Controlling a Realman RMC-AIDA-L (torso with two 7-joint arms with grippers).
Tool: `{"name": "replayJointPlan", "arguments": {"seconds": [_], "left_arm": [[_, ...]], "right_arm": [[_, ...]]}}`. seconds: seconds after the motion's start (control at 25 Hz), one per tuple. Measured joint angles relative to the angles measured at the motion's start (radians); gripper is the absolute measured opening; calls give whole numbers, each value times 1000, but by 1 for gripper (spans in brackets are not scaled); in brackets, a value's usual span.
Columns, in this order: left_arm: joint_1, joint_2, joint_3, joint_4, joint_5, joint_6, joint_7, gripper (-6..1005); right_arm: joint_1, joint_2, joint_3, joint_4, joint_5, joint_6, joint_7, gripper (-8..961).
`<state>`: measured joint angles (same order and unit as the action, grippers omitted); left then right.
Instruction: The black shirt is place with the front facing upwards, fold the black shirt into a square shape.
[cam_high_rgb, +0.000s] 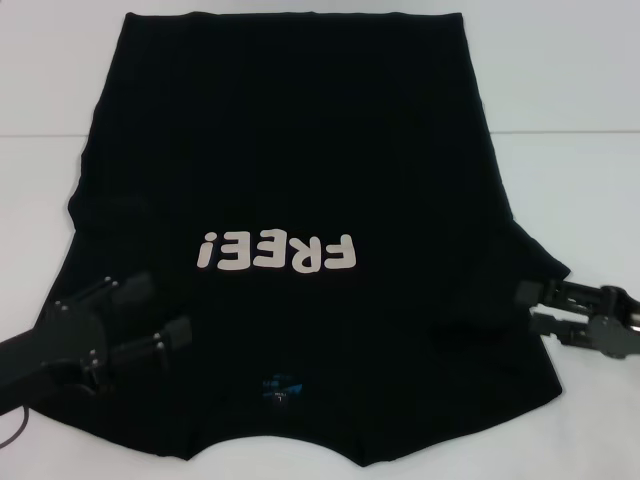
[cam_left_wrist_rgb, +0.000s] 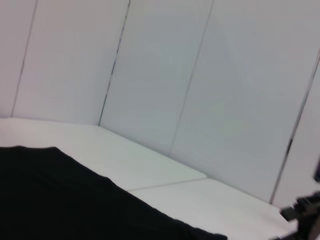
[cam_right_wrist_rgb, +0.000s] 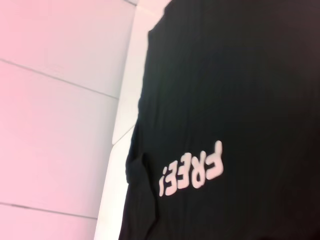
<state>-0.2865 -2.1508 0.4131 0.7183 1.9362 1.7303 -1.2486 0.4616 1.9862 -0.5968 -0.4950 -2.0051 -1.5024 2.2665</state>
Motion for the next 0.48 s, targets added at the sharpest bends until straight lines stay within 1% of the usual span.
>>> {"name": "replayJointPlan", "arguments": {"seconds": [0.16,0.4,0.48], "left_arm": [[0,-3,-16,-10,-11,-11,7,906],[-3,-2,-16,-12,-28,-22,14,905],[-3,-2,-16,-12,-34,-23,18,906]], "right_arm": [[-13,0,37,50,0,27,7,766],[-1,-2,33,82,-5,105,57,866],[5,-1,30,85,-5,127,68,866]]}}
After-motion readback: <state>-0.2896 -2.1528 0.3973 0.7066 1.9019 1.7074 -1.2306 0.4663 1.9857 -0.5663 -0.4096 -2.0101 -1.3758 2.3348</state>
